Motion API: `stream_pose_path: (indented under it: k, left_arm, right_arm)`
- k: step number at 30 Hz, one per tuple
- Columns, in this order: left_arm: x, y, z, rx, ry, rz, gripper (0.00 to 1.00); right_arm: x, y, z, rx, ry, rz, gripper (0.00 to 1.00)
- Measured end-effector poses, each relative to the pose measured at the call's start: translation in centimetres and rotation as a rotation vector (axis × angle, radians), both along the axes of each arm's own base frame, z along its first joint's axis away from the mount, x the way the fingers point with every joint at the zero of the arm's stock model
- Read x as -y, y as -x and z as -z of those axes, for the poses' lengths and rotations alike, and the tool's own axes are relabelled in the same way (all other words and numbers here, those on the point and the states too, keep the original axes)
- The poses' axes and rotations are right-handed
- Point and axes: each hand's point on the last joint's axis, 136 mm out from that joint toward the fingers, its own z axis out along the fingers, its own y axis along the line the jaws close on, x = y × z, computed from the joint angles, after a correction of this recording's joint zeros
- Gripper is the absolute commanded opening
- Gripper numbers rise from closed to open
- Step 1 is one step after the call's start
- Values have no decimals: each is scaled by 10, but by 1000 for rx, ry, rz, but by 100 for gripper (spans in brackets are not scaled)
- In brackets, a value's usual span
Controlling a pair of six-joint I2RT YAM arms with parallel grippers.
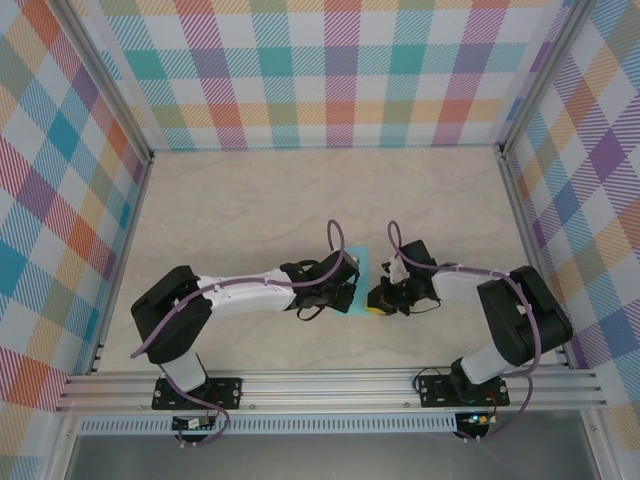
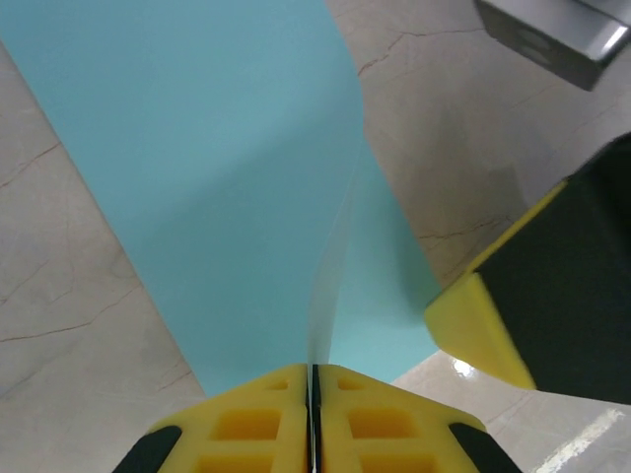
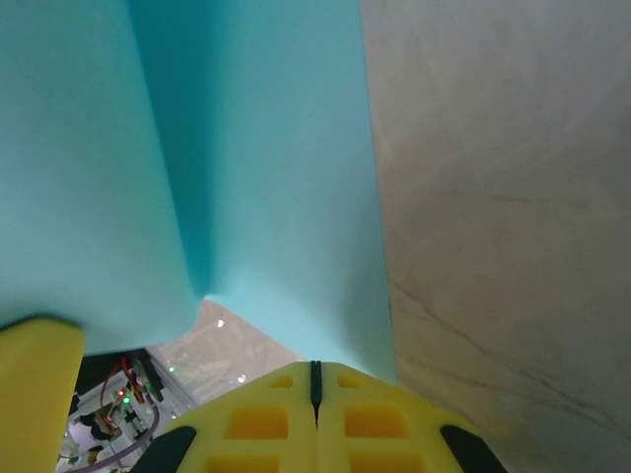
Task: Fold a paper plane with a square sheet of paper (fold left side to right side)
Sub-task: Fold the triangle a second time at the center of the table.
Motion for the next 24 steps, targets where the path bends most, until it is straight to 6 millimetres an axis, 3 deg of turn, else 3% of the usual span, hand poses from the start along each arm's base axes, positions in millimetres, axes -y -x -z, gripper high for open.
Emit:
stream_pose_path:
  k: [8, 24]
  left_arm:
    - [-2, -1, -4, 3, 1, -4, 10]
    - [-19, -15, 9, -20, 20, -52, 10]
  right_arm:
    - [3, -3, 8, -17, 64, -2, 5]
    - [3, -2, 8, -13, 99, -38, 6]
